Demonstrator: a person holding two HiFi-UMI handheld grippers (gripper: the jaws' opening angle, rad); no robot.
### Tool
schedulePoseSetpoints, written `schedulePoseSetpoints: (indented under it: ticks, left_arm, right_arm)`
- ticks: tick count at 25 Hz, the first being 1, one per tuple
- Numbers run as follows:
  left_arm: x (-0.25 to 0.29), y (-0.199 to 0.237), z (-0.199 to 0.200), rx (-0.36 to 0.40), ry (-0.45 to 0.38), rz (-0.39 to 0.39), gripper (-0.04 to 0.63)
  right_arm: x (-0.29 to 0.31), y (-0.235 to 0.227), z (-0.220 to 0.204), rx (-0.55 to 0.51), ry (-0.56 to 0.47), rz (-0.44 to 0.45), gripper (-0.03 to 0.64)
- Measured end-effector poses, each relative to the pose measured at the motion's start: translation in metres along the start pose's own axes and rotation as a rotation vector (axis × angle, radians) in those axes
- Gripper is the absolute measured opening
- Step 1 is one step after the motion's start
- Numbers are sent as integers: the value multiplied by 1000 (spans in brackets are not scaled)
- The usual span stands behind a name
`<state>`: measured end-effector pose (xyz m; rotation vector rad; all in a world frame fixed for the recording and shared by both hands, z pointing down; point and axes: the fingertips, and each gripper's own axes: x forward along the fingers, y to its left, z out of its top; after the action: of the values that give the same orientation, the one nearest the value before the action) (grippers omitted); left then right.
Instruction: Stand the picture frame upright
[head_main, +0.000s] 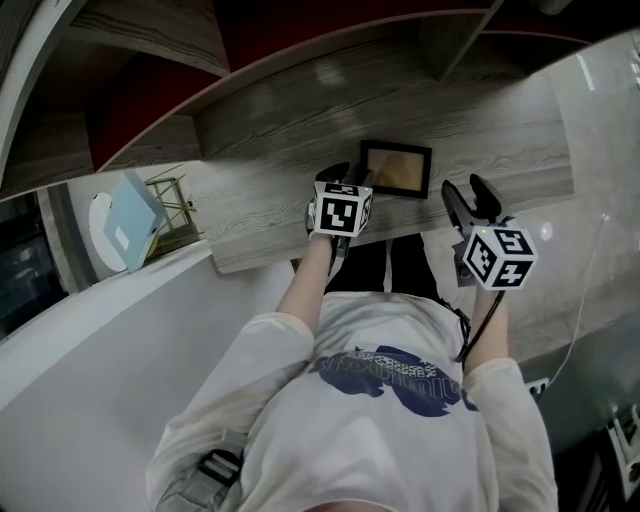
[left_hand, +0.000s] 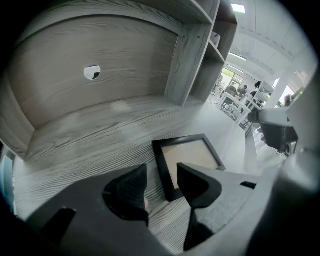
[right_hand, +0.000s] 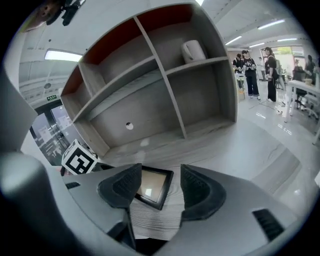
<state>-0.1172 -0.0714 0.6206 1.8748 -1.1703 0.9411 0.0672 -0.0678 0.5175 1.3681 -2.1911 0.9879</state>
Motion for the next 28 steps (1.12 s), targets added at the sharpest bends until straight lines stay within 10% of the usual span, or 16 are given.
schedulePoseSetpoints:
  ticks: [12, 28]
  left_arm:
    - [16, 3, -1, -2, 60, 14, 189]
    - [26, -1, -4, -44, 91, 5, 183]
  right_arm:
    - [77, -9, -56, 110, 279, -100, 209]
    - [96, -12, -76, 65, 365, -149, 186]
